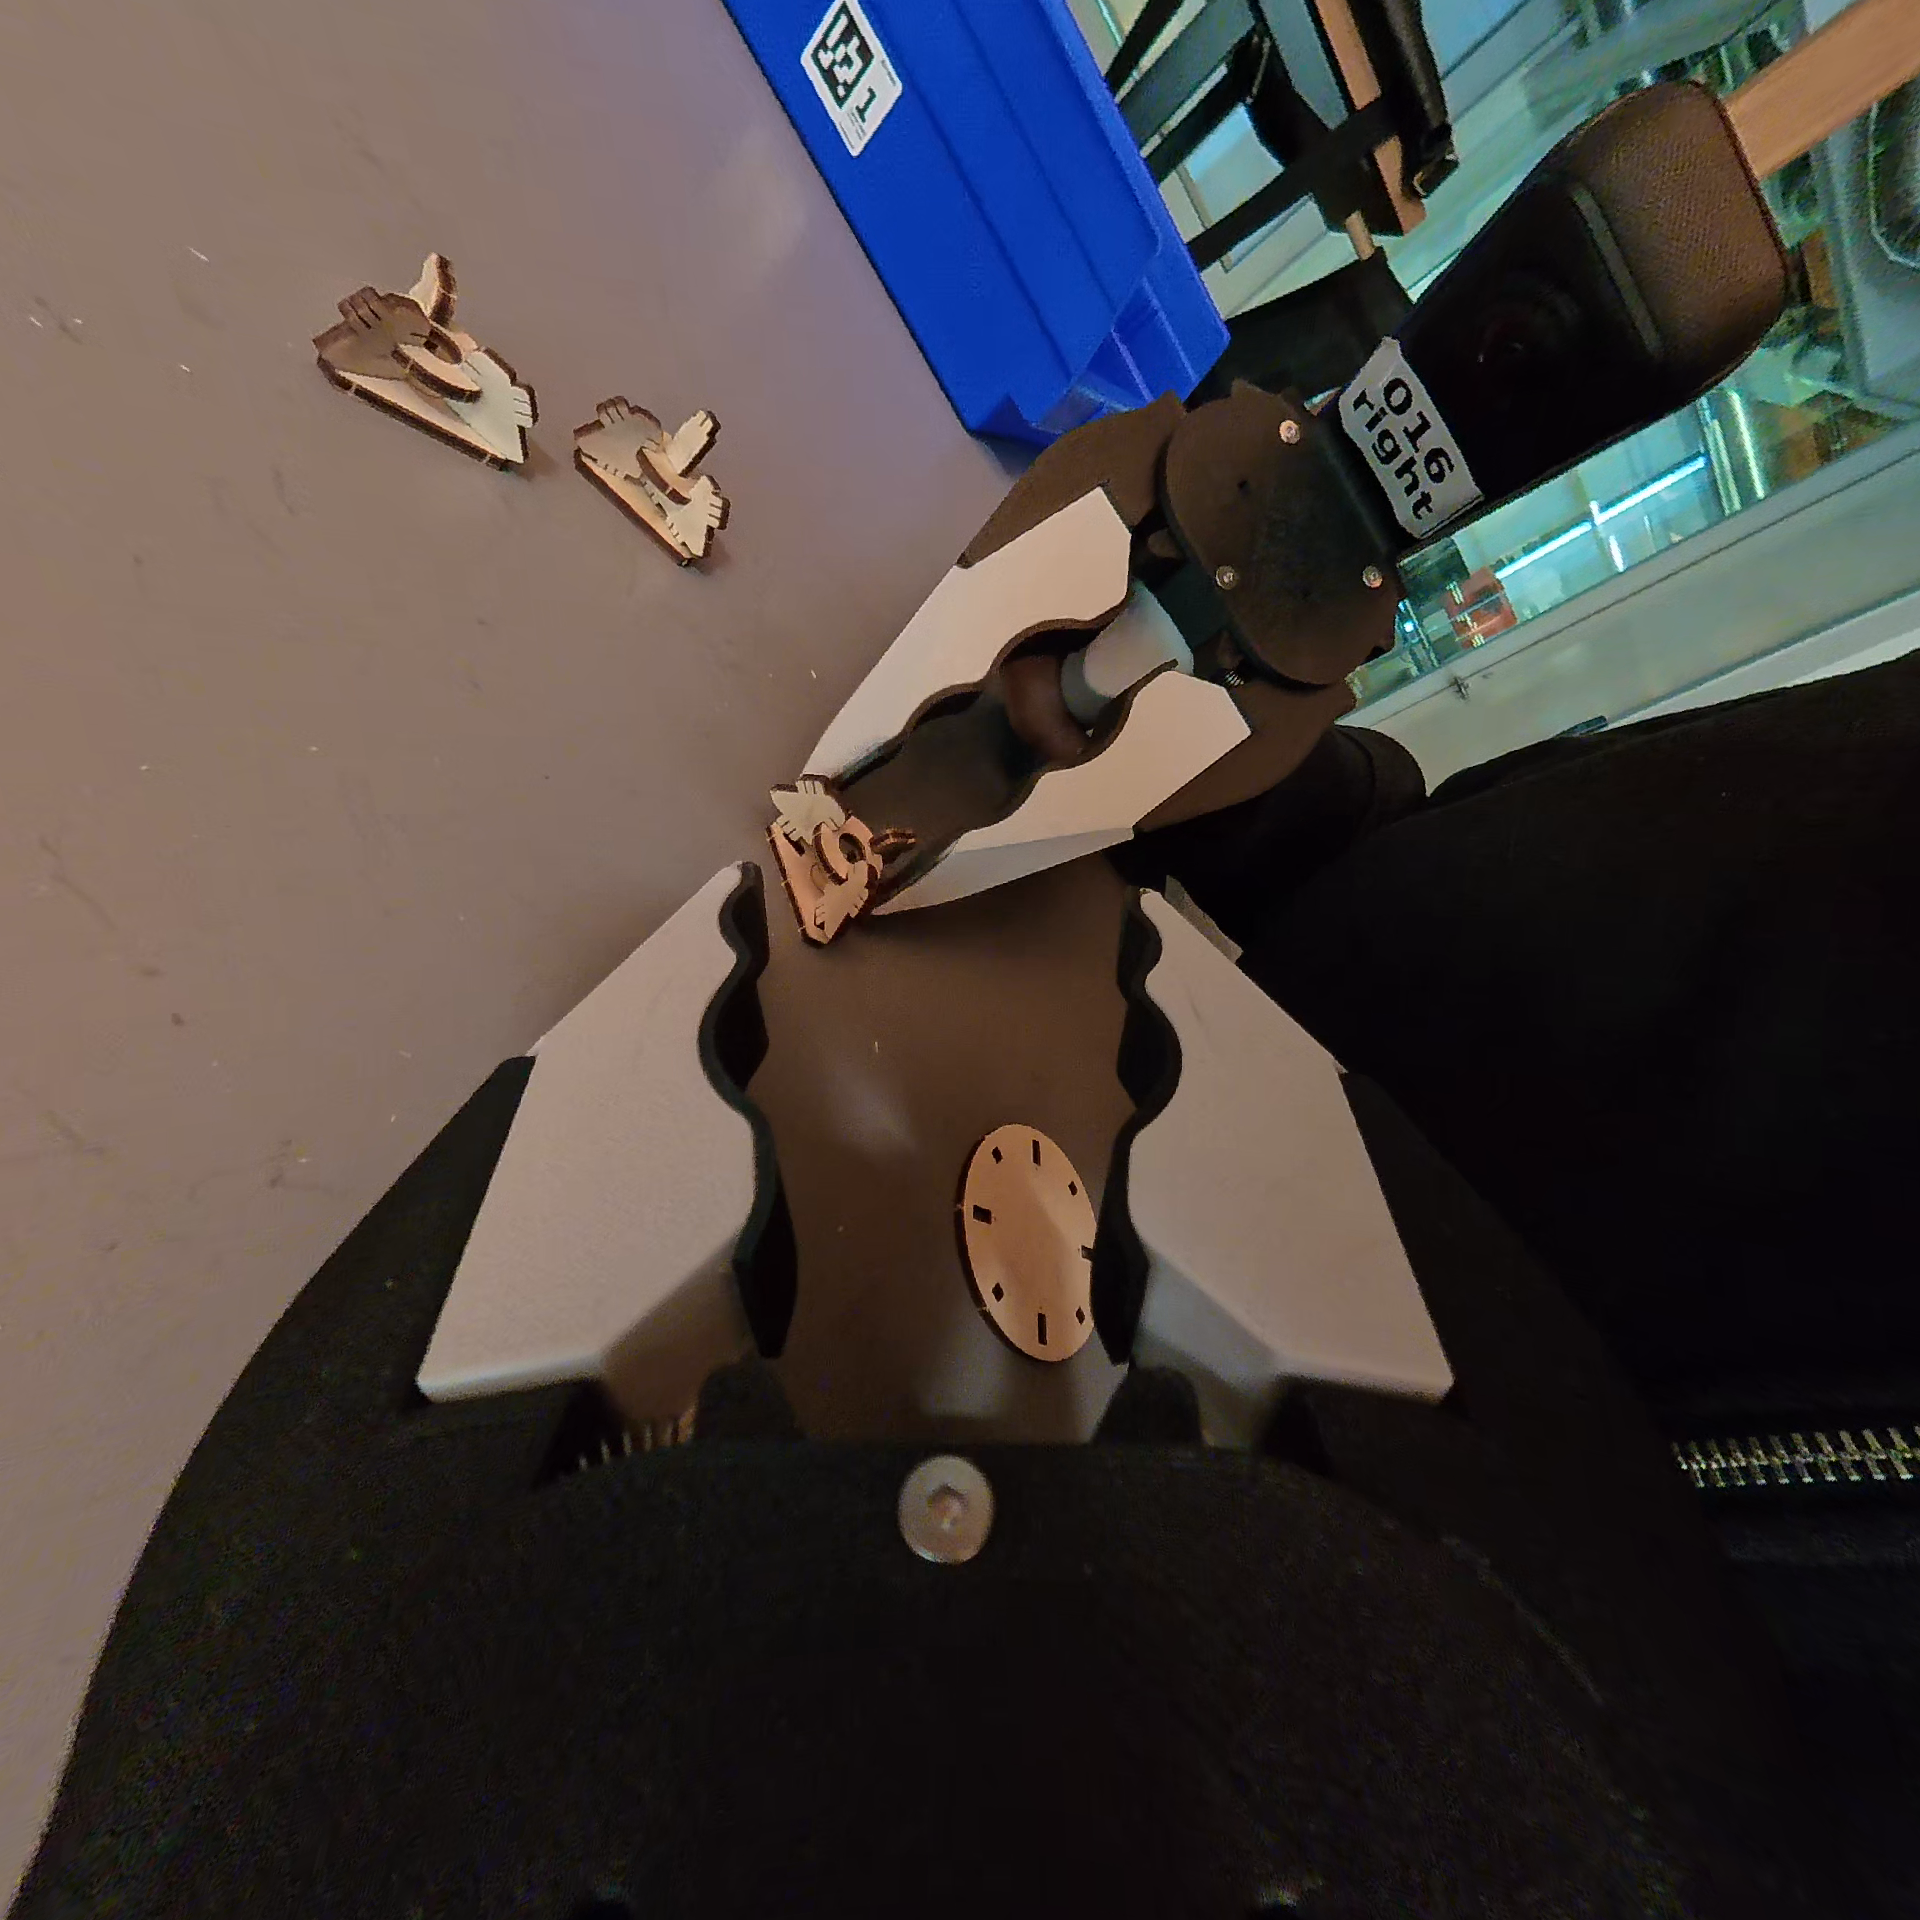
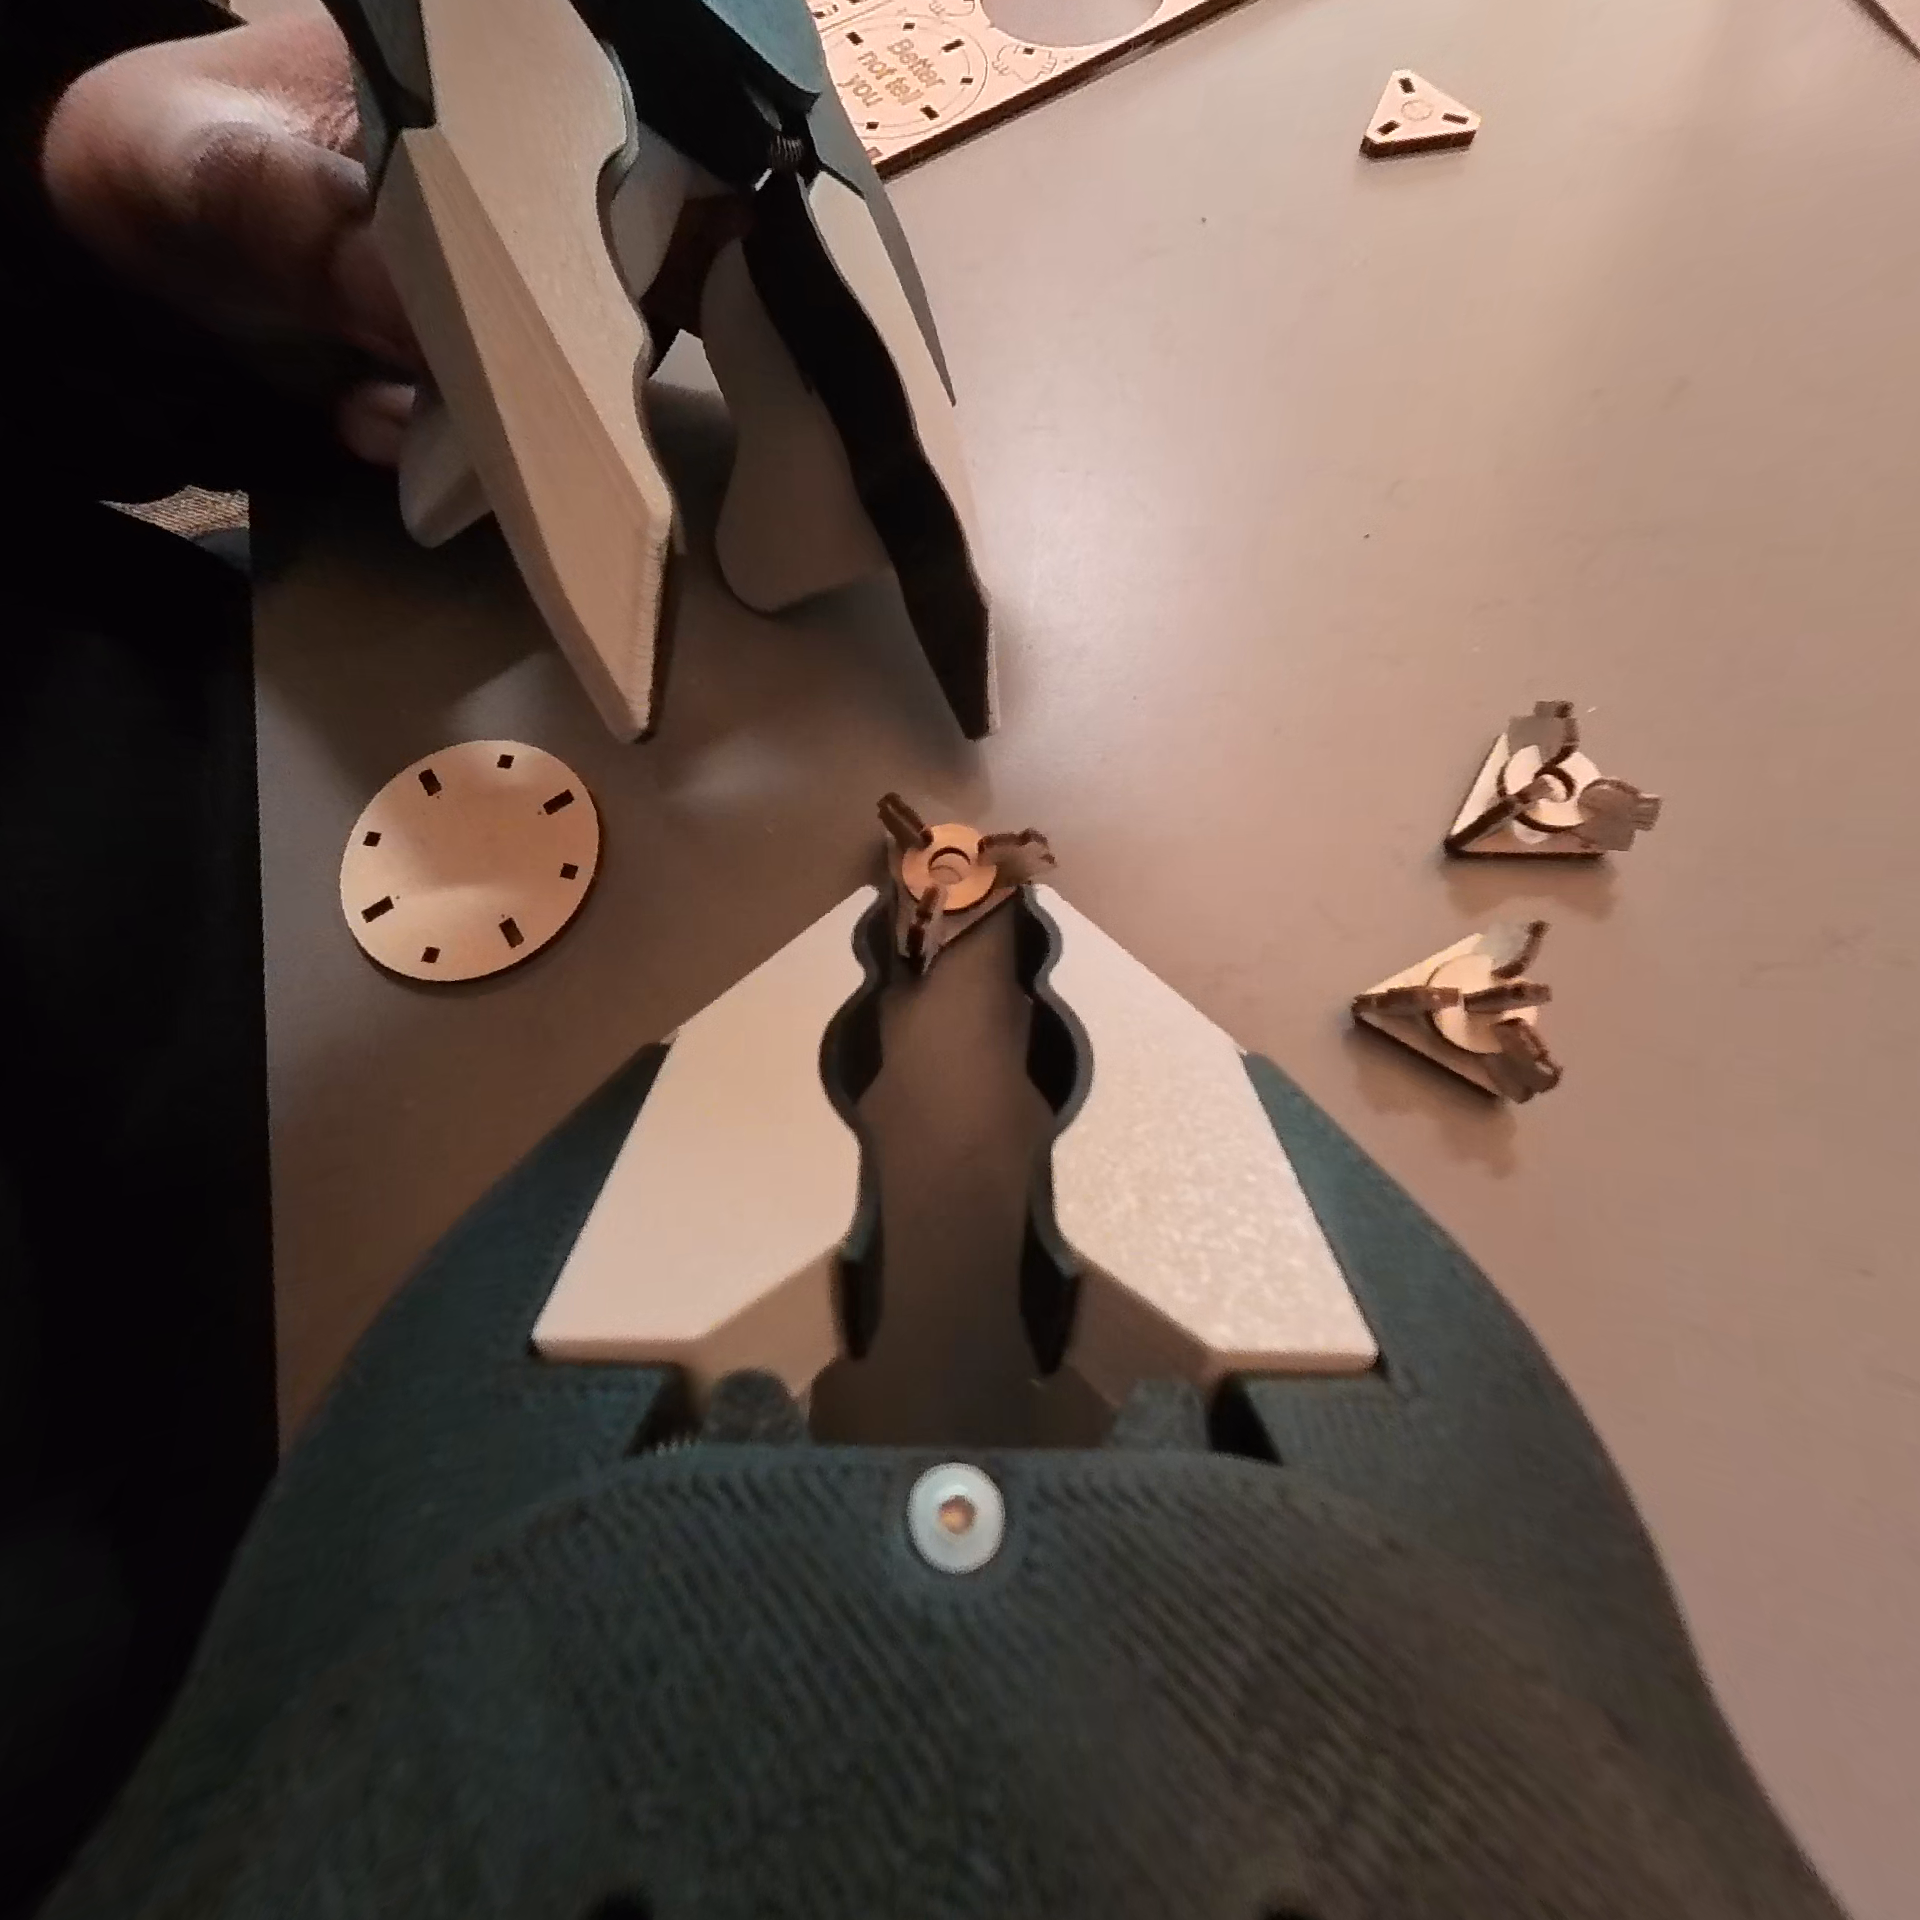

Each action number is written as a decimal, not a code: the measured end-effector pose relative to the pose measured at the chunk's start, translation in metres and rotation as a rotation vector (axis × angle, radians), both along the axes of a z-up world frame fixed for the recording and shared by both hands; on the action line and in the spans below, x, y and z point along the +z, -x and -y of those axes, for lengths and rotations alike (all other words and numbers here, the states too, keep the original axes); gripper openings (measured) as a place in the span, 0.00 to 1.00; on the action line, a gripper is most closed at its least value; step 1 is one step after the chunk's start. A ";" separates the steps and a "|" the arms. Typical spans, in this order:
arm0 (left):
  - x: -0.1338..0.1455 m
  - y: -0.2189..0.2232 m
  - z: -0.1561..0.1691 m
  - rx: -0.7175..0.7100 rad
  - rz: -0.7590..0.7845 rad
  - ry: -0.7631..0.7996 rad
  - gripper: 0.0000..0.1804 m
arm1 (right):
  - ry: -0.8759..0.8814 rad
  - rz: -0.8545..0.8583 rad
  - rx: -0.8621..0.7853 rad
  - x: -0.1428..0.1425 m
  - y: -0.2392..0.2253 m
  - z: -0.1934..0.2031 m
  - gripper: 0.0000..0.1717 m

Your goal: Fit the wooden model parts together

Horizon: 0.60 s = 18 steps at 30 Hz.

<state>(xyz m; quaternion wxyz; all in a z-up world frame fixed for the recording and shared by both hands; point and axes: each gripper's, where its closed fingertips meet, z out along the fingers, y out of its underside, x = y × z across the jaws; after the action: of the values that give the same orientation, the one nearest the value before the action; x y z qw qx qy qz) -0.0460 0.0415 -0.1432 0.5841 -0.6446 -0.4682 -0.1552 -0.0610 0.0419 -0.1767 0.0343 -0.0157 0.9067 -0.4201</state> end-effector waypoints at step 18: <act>0.004 -0.004 -0.002 -0.019 -0.041 0.009 0.28 | 0.081 0.015 0.016 0.013 0.006 -0.001 0.28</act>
<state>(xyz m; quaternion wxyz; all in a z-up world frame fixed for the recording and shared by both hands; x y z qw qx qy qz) -0.0422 0.0440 -0.1395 0.5894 -0.6546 -0.4505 -0.1455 -0.0666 0.0433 -0.1637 0.0438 -0.0211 0.8886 -0.4561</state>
